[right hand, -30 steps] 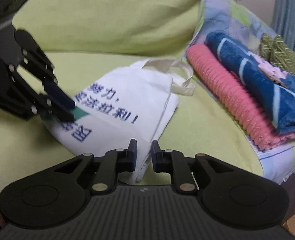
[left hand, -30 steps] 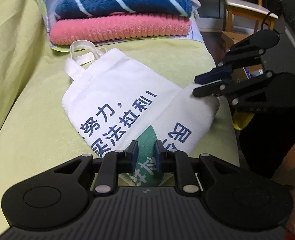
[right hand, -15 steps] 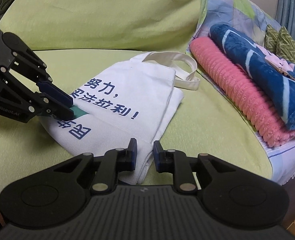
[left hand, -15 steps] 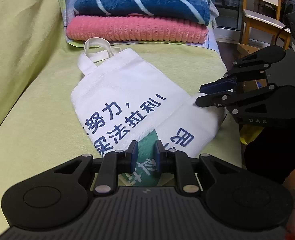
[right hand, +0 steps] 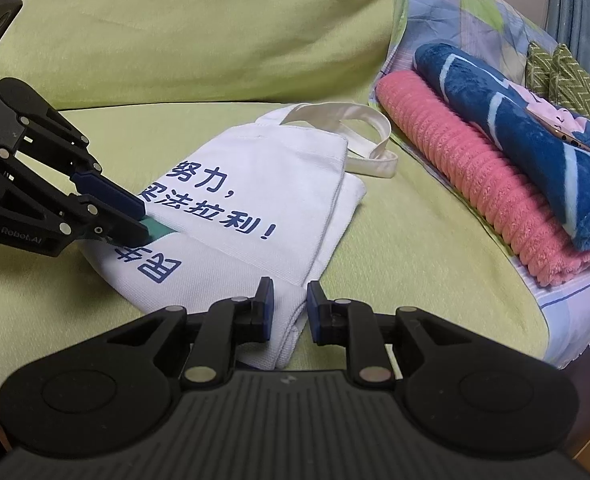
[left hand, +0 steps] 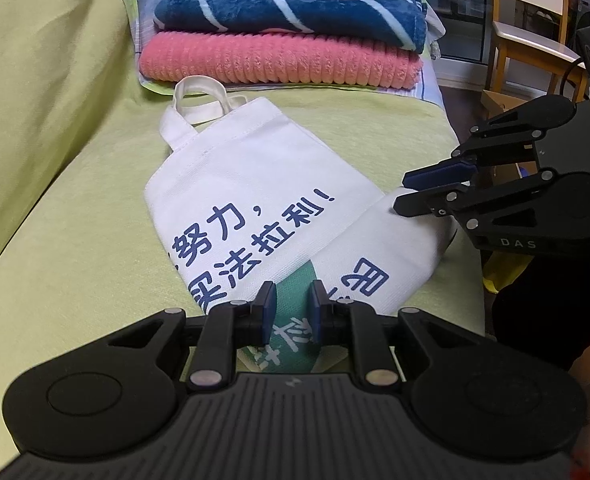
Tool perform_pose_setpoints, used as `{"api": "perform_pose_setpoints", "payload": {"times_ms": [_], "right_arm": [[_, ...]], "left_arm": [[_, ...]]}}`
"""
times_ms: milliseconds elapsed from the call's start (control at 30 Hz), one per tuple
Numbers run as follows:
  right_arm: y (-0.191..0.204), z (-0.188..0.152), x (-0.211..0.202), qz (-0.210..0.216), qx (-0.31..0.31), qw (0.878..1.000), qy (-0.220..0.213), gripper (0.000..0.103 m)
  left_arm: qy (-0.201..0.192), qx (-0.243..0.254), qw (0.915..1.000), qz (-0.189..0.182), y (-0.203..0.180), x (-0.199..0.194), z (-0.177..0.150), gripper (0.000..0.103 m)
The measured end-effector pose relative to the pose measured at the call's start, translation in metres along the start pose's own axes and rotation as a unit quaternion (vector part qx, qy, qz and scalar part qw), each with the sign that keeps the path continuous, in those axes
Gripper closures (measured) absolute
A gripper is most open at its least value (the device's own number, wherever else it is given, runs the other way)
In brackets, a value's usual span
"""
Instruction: Fold shopping bag
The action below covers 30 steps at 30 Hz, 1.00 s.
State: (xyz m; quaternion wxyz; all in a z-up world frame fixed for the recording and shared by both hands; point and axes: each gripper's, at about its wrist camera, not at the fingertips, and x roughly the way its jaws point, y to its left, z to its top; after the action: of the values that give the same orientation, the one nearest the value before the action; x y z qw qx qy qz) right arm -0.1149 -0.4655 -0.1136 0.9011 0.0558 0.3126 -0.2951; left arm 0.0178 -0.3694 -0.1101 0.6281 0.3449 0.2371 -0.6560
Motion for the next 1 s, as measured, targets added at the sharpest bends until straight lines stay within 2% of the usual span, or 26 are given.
{"api": "perform_pose_setpoints", "payload": {"times_ms": [500,633,700,767,833,933,1000], "right_arm": [[-0.001,-0.003,0.001,0.005,0.001,1.000,-0.003,0.085],[-0.002,-0.003,0.000,0.006,0.003,1.000,-0.004,0.085],[-0.002,-0.001,-0.002,0.003,0.006,1.000,-0.003,0.085],[-0.003,0.000,-0.003,0.002,0.010,1.000,-0.003,0.085],[-0.004,0.000,-0.002,0.003,0.012,1.000,-0.003,0.085],[-0.006,0.000,-0.002,0.005,0.015,1.000,-0.003,0.085],[-0.006,0.000,-0.002,0.005,0.017,1.000,-0.003,0.084]], "left_arm": [[-0.011,-0.001,0.9999,0.008,-0.004,-0.002,-0.004,0.083],[-0.012,0.009,0.9997,0.018,-0.008,-0.003,-0.003,0.083],[-0.016,0.031,0.9989,0.031,-0.014,-0.005,-0.003,0.083],[-0.026,0.078,0.9950,0.058,-0.027,-0.009,-0.005,0.079],[-0.038,0.133,0.9871,0.080,-0.043,-0.017,-0.010,0.074],[-0.052,0.210,0.9717,0.095,-0.066,-0.030,-0.022,0.068],[-0.055,0.263,0.9581,0.100,-0.081,-0.036,-0.032,0.065]]}}
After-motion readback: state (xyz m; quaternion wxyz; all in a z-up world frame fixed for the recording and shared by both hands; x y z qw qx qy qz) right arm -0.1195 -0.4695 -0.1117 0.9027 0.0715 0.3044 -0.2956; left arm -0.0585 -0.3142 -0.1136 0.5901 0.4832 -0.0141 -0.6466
